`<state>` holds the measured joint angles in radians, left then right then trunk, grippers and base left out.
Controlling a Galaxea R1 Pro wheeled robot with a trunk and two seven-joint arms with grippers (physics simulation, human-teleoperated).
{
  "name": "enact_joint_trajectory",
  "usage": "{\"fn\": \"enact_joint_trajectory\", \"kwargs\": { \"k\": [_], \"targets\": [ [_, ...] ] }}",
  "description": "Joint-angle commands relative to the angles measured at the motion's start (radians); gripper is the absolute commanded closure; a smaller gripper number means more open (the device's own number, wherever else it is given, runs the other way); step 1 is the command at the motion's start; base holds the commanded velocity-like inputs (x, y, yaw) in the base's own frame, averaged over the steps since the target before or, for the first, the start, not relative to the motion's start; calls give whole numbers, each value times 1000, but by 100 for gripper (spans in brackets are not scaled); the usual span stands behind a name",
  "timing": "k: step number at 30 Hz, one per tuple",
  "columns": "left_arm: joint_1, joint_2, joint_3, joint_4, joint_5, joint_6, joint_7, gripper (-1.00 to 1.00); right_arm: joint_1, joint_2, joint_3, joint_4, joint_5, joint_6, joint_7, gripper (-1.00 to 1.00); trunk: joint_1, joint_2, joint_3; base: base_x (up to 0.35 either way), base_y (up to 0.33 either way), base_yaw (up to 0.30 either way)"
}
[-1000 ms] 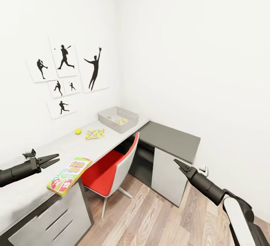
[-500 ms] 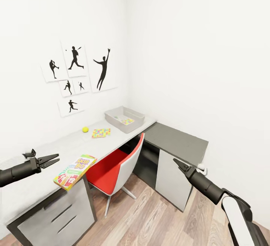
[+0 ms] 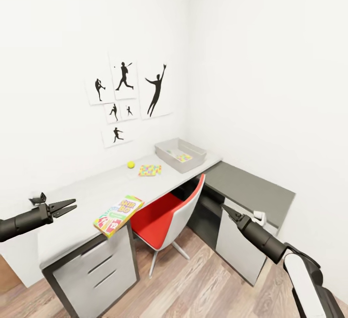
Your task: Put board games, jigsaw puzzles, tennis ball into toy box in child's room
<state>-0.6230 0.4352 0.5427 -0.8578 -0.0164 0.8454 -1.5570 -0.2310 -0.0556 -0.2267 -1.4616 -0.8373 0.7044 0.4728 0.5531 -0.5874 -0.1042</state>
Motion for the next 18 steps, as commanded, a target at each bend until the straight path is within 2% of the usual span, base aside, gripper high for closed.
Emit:
{"fn": "enact_joint_trajectory", "kwargs": {
  "k": [1,8,13,18],
  "targets": [
    [-1,0,0,0,-2,11,-5,-100,-1,-1,0,0,-3,6,1,-100,0,-2,-2,0,0,287],
    [-1,0,0,0,-2,11,-4,-100,-1,0,5,0,-3,2,1,-100,0,-2,-2,0,-25,290],
    [-1,-1,0,0,-2,11,-3,-100,-1,1,6,0,-3,1,1,-100,0,-2,-2,0,-222,280],
    [-1,0,0,0,-2,11,-3,-100,-1,2,6,-3,-3,1,1,-100,0,-2,-2,0,-142,102]
  ]
}}
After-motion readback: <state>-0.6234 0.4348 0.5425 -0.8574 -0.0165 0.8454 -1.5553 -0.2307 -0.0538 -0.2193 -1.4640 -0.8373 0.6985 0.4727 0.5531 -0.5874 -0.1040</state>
